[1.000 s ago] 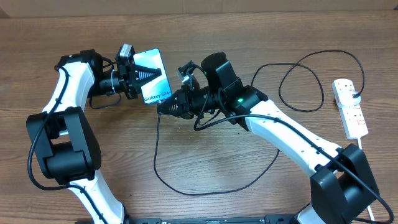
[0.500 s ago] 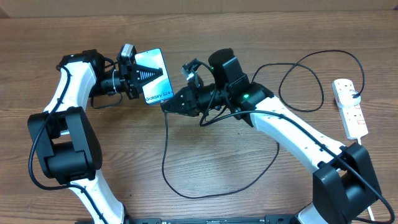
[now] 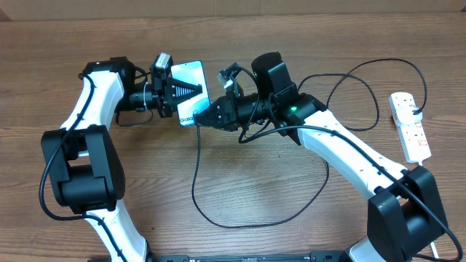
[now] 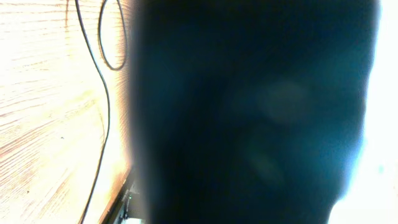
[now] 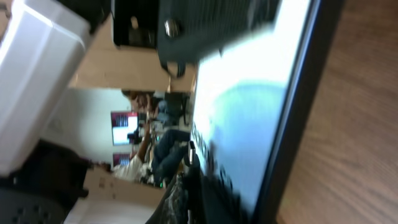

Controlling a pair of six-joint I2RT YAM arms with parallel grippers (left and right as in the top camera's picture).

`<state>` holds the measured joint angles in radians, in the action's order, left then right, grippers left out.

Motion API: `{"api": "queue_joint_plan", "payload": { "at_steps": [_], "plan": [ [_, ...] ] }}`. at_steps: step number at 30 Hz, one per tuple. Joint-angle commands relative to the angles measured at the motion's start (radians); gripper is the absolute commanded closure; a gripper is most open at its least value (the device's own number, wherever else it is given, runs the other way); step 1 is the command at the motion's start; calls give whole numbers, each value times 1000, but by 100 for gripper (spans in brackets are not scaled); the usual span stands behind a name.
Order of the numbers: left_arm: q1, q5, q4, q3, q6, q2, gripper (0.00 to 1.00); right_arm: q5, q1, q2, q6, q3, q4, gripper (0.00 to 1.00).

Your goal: Plug charger to phone and switch on socket

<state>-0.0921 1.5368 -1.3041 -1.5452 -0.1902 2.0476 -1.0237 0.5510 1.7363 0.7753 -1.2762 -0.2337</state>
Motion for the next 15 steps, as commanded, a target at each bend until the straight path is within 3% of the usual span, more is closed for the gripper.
{"api": "queue_joint_plan", "payload": {
  "at_steps": [1, 15],
  "plan": [
    [-29, 44, 6, -1, -19, -14, 96, -62, 10, -8, -116, -15, -62, 96],
    [-130, -37, 15, -1, -19, -14, 96, -88, 49, -8, -366, -14, -140, 96]
  ]
}}
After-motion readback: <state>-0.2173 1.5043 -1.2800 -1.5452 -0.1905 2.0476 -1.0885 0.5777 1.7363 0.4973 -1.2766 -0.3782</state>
